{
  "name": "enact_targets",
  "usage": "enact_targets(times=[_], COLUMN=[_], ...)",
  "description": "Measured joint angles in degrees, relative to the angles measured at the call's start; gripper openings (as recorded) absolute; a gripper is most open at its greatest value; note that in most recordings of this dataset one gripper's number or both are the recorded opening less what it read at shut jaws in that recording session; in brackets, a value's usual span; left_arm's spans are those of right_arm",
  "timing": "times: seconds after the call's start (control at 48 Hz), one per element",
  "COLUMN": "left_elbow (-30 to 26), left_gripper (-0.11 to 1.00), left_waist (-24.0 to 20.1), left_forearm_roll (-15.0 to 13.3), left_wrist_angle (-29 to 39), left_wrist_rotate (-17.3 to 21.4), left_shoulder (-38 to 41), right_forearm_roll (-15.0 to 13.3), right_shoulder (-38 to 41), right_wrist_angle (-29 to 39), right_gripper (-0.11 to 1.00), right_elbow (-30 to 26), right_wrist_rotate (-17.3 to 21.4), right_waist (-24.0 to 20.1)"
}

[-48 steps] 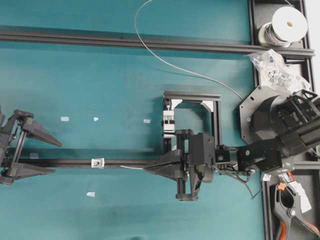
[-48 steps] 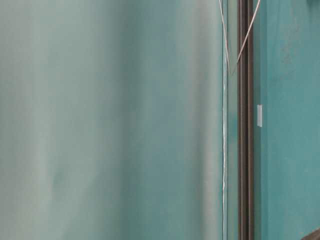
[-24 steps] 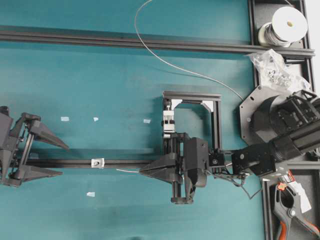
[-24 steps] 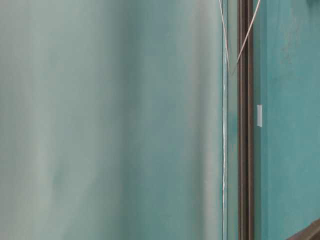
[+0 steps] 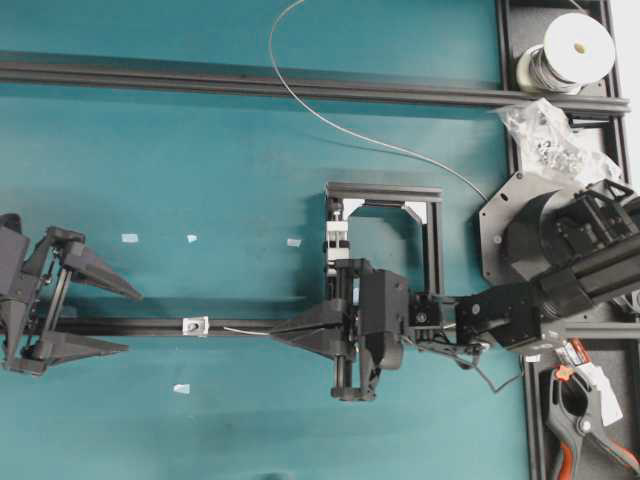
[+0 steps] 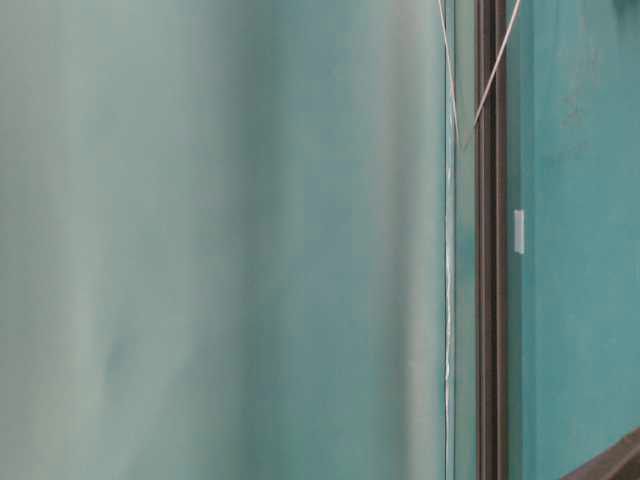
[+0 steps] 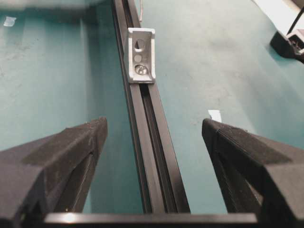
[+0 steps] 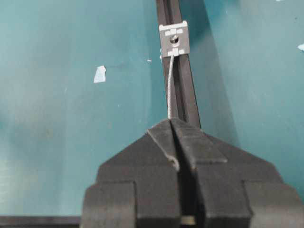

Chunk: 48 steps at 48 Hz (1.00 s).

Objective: Insert the wire through the hole in the metal fitting.
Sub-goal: 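Align the wire tip with the hole in the white bracket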

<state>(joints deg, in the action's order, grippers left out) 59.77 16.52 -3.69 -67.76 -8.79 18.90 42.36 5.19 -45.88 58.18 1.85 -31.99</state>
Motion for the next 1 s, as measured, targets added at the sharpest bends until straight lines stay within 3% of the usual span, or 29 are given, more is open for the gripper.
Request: enact_targets(times=[1.001], left_elbow=[-0.70], left_gripper=[0.84], left_waist=[0.00], left_forearm_roll=[0.00], left_wrist_angle=[0.00], left_wrist_rotate=[0.79], left_shoulder=[0.09], right_forearm_roll=[0.00], right_shoulder=[2.37], right_wrist_angle=[0.53], right_gripper=[-0.01], right_elbow=[-2.81], right_wrist_rotate=[-2.02], right_waist=[1.58])
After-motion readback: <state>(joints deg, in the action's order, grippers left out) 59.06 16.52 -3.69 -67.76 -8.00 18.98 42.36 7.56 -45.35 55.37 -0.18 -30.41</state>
